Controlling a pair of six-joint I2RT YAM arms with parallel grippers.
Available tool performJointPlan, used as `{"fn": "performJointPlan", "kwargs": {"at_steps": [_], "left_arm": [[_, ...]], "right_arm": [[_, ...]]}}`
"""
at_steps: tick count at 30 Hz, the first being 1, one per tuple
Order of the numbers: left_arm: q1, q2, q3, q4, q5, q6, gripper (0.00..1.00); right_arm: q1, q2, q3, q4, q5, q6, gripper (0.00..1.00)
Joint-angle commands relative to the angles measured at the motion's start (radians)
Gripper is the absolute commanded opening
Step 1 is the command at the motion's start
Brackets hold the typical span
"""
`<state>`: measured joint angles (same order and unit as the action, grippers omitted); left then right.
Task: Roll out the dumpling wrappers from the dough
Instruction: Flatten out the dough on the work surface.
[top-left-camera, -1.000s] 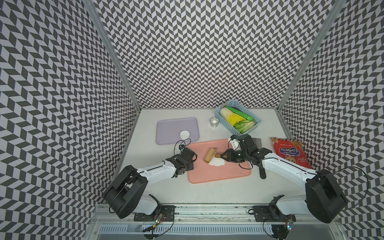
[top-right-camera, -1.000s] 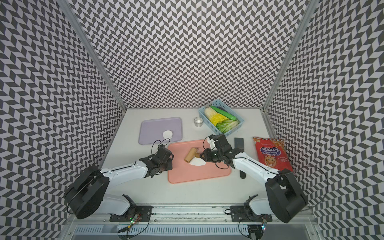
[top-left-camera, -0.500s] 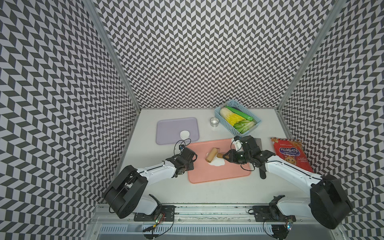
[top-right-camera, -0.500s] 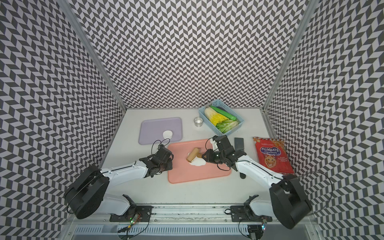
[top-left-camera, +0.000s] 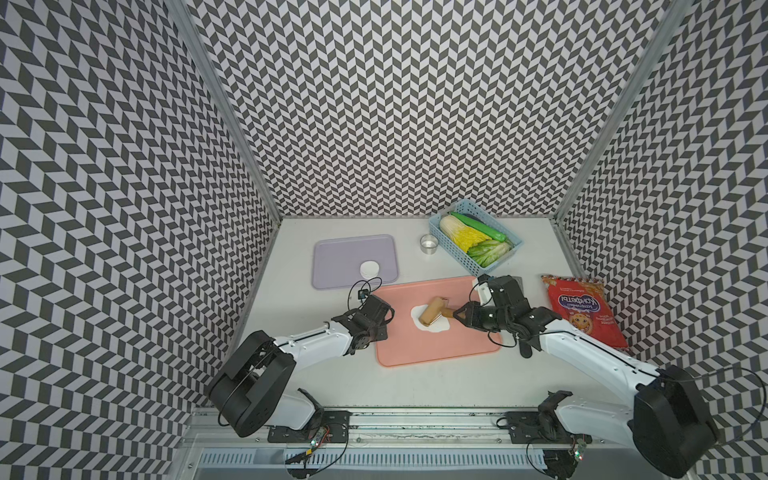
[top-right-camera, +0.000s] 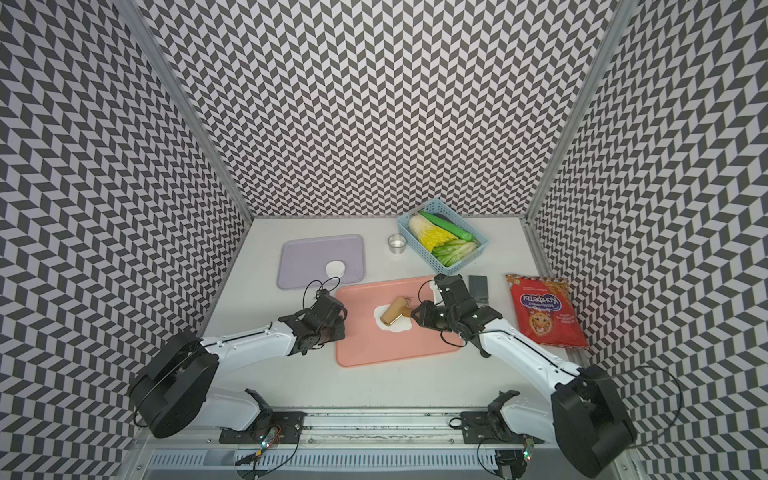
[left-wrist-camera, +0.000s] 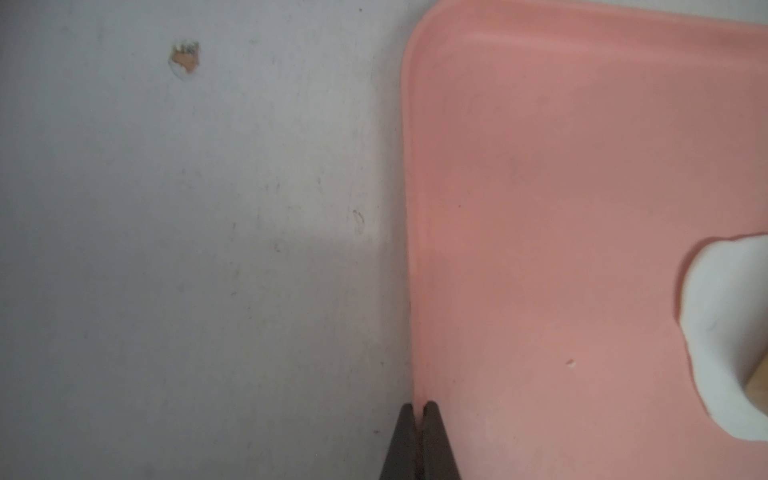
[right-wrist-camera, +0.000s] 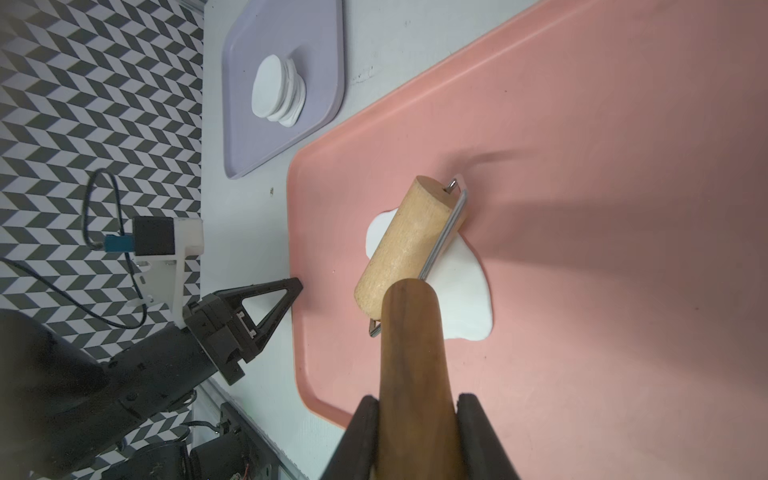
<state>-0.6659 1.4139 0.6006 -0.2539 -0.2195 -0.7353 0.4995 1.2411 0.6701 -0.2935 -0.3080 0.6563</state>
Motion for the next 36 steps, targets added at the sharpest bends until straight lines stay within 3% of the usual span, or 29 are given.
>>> {"fn": "performJointPlan", "kwargs": {"at_steps": [1, 13, 16, 23, 26, 30, 36], "left_arm": [[-0.003, -0.002, -0.018, -0.051, 0.012, 0.022, 0.00], [-0.003, 0.002, -0.013, -0.059, 0.009, 0.024, 0.00], [-0.003, -0.001, -0.013, -0.061, 0.008, 0.025, 0.00], [-0.001, -0.002, -0.015, -0.056, 0.010, 0.026, 0.00], [-0.001, -0.004, -0.016, -0.050, 0.012, 0.025, 0.00], [-0.001, 0.003, -0.013, -0.048, 0.016, 0.025, 0.00], [-0.002, -0.007, -0.017, -0.054, 0.014, 0.023, 0.00]], "right_arm": [[-0.006, 0.116, -0.087, -0.202, 0.238, -0.006, 0.00], [0.068, 0.246, -0.039, -0.104, 0.193, 0.055, 0.00], [0.062, 0.197, -0.011, -0.144, 0.188, 0.063, 0.00], [0.021, -0.080, 0.056, -0.333, 0.169, 0.074, 0.00], [0.019, -0.149, -0.005, -0.349, 0.168, 0.087, 0.00], [0.019, -0.126, -0.112, -0.260, 0.163, 0.107, 0.00], [0.022, -0.019, -0.098, -0.190, 0.126, 0.102, 0.00]]}}
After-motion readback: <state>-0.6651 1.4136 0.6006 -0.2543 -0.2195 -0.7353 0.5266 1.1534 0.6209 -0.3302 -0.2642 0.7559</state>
